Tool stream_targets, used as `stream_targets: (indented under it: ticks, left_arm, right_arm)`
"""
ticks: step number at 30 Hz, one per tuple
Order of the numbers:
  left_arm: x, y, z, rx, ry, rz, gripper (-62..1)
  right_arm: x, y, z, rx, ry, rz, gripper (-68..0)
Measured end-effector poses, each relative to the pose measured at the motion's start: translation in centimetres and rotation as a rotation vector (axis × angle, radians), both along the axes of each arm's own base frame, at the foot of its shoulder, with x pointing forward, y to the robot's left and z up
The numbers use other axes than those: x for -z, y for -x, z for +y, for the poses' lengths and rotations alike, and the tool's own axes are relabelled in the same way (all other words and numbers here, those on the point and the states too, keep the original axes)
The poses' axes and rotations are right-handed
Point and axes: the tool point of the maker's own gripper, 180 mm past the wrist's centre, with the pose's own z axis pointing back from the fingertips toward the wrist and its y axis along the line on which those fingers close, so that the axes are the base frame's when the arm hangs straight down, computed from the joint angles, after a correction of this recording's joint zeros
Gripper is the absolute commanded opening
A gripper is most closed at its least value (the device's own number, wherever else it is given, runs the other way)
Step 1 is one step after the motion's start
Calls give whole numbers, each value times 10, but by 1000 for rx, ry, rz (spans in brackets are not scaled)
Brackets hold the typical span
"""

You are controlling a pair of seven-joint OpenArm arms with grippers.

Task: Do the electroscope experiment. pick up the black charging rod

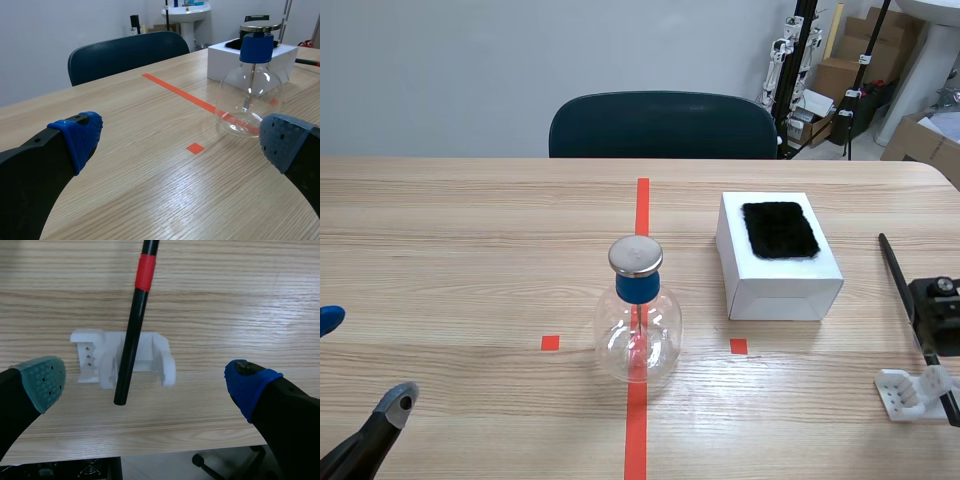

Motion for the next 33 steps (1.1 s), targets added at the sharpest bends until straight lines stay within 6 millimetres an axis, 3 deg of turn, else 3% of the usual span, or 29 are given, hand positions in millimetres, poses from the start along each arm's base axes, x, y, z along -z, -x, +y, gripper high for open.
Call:
stream_targets:
  ticks: [6,12,19,33]
  left_arm:
    - [11,1,-4,28,33,22,14]
    - [11,8,-20,142,66,26,14]
    - [5,5,-17,172,85,5,14]
    - [6,13,-24,215,124,22,14]
  right_arm:
    - [-1,-18,-7,55,-25,-23,4]
    - [17,-19,-8,117,-56,15,4]
    - [17,-36,-15,131,-3,19,4]
    - [45,-44,-1,91,15,112,4]
